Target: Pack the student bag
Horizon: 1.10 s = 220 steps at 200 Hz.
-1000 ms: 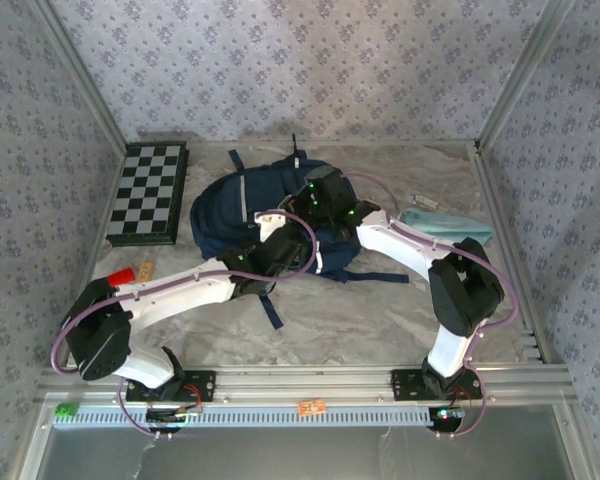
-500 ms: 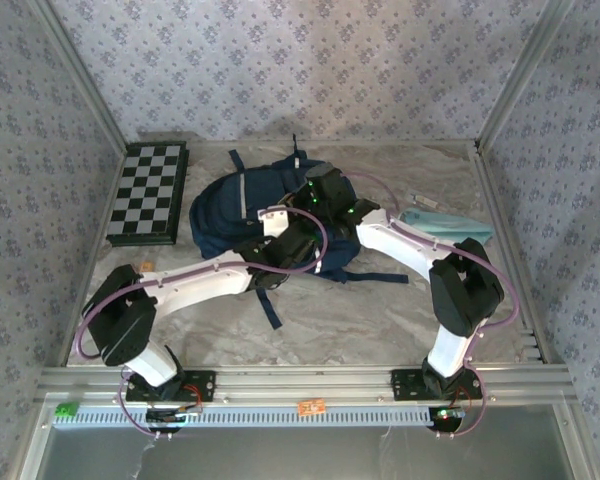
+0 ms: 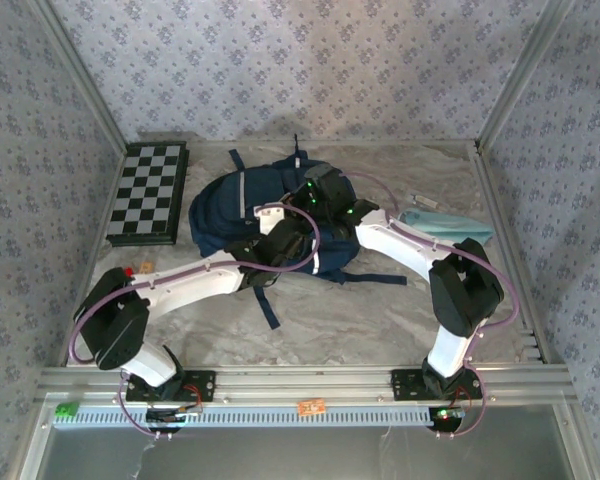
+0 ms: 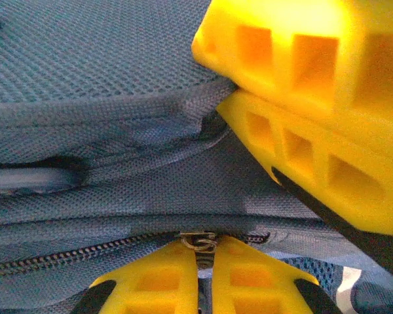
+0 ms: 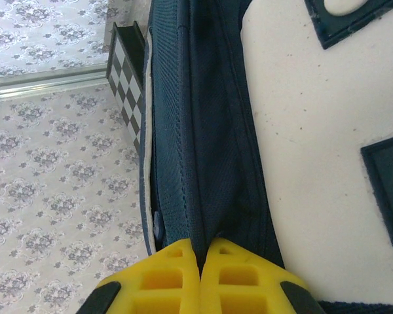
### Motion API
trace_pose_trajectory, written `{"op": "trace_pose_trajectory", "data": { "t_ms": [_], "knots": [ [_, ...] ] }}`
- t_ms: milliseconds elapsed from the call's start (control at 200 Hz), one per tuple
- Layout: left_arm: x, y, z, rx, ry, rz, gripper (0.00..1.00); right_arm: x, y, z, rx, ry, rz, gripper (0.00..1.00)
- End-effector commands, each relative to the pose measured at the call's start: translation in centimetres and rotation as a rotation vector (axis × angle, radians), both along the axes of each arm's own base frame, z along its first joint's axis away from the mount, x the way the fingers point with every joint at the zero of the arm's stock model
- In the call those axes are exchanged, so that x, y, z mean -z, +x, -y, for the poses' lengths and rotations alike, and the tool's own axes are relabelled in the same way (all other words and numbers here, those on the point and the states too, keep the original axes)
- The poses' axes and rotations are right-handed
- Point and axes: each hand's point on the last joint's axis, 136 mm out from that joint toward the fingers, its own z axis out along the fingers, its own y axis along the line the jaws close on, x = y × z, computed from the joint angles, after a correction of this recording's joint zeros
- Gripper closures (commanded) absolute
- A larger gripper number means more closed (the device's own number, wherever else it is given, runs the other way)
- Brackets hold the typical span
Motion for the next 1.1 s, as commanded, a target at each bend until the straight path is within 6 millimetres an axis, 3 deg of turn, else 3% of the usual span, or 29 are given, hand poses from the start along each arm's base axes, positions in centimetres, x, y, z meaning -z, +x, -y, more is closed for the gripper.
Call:
{"op": "trace_pose_trajectory", "data": {
  "t_ms": [0, 180, 355, 515, 610, 785, 975, 1094],
  "knots": [
    [-2.1, 0.3, -0.9, 0.009, -0.044, 0.030, 0.99, -6.8, 0.3, -1.6, -0.053, 0.100, 0.162, 1.00],
    [-1.4, -1.1, -2.9, 0.009, -0.042, -0.046, 1.00, -6.9, 0.5, -1.2, -0.062, 0.087, 0.167, 1.00],
    [1.2, -2.3, -5.1, 0.038, -0.074, -0.177, 1.00, -6.8, 0.5, -0.6, -0.069, 0.063, 0.176, 1.00],
    [2.3, -2.7, -5.1, 0.124, -0.048, -0.167, 0.93, -6.7, 0.2, -1.2, -0.083, 0.065, 0.175, 1.00],
    [2.0, -2.6, -4.4, 0.173, -0.051, -0.112, 0.85, -6.8, 0.2, -1.8, -0.092, 0.071, 0.175, 1.00],
    [1.3, -1.7, -5.0, 0.160, 0.045, -0.008, 0.66, -6.9, 0.2, -2.3, -0.095, 0.071, 0.176, 1.00],
    [0.9, -0.2, -5.8, 0.066, 0.130, 0.059, 0.66, -6.7, 0.1, -2.8, -0.104, 0.068, 0.173, 1.00],
    [-0.4, 0.7, -6.1, 0.014, 0.137, 0.115, 0.66, -5.9, -0.2, -2.9, -0.104, 0.062, 0.156, 1.00]
  ]
}}
